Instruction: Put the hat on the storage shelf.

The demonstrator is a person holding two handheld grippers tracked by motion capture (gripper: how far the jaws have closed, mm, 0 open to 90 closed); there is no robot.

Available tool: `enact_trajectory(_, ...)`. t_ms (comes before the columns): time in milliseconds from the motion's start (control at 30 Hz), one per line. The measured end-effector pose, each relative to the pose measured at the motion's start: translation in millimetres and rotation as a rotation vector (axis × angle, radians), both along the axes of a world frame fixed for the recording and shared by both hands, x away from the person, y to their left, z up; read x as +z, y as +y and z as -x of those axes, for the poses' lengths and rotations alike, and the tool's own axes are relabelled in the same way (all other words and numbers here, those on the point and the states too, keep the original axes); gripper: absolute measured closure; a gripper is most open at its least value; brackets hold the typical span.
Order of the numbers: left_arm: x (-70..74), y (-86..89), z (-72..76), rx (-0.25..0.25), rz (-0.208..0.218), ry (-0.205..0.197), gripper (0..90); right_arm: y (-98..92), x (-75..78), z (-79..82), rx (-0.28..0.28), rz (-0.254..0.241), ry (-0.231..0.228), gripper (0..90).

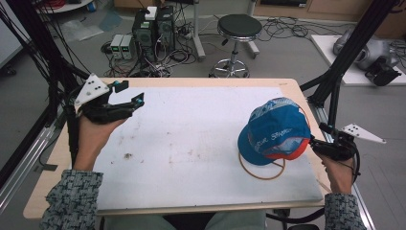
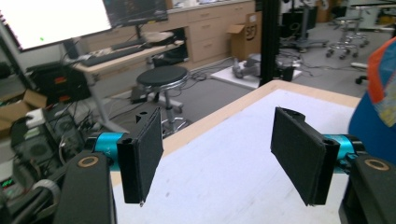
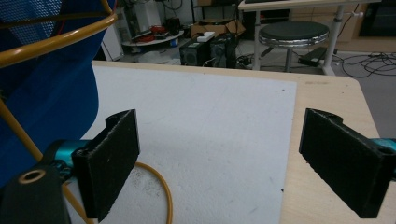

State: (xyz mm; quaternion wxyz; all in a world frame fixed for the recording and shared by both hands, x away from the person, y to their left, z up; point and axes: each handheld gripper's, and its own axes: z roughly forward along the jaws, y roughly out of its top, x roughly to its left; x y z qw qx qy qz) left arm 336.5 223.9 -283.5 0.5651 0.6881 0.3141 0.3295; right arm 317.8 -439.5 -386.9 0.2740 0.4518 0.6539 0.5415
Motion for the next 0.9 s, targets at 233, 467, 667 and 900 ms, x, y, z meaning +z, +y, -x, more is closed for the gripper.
enact_trajectory(233,-32.5,27.2,9.3,0.058,0.046,0.035,34.1,-0.3,-0.1,0.0,-0.002,-0.008,0.0,11.5)
enact_trajectory(467,-53.5,42.5,15.2,0.09,0.088,0.045,33.9,1.0,-0.4,-0.2,0.0,-0.003,0.001,11.5)
enact_trajectory(667,-59.3,46.6,15.9,0.099,0.099,0.049,33.5,1.2,-0.8,-0.2,0.003,0.002,-0.002,11.5)
enact_trajectory(900,-70.8,46.1,10.8,0.117,0.094,0.096,29.5,0.2,-1.6,0.1,-0.003,-0.002,0.001,11.4)
